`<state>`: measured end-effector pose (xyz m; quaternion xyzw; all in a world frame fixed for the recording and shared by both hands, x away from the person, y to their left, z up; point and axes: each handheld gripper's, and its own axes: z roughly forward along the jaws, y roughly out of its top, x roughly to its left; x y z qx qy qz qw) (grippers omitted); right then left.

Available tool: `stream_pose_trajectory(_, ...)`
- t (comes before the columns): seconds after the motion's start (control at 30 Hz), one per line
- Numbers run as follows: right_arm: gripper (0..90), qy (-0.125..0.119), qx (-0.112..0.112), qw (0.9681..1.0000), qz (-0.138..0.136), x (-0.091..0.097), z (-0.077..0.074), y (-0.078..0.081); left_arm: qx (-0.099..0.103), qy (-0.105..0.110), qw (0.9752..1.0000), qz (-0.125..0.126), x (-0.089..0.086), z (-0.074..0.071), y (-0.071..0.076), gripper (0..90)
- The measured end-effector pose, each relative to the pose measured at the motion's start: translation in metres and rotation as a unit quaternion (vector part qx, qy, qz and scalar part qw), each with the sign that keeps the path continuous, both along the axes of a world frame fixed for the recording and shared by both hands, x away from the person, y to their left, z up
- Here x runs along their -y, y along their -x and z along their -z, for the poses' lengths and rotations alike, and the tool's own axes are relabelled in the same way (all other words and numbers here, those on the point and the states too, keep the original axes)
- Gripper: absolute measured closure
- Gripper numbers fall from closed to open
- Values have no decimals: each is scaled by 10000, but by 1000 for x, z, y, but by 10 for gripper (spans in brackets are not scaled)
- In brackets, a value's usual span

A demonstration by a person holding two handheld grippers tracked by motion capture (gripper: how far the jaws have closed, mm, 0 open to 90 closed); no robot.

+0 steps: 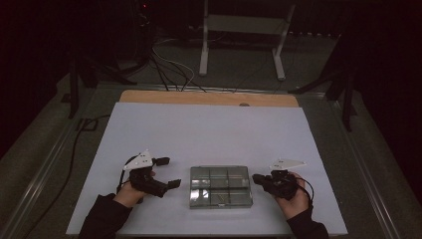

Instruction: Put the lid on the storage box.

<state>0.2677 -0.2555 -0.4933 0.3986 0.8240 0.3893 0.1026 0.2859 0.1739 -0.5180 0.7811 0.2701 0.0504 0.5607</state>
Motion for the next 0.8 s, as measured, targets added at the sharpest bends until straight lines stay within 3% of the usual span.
stream_pose_trajectory(0.1, 805, -147, 124, 9998, -25, 2, -6, -2, -13, 12, 10000, 23, 1, -1, 0, 27)
stream_pose_trajectory(0.4, 477, -800, 363, 9961, -50, 3, -14, 0, 55, 30, 10000, 76, 0, -8, 2, 26)
stream_pose_trajectory(0.67, 210, -1049, 529, 9930, -113, 2, -18, 2, 106, 72, 9997, 223, -1, -16, 6, 23)
stream_pose_trajectory(0.7, 135, -1100, 516, 9922, -266, 3, -19, 2, 103, 85, 9997, 225, -1, -17, 7, 21)
stream_pose_trajectory(0.8, 92, -1144, 578, 9908, -436, 4, -20, 4, 129, 121, 9996, 230, -3, -20, 9, 21)
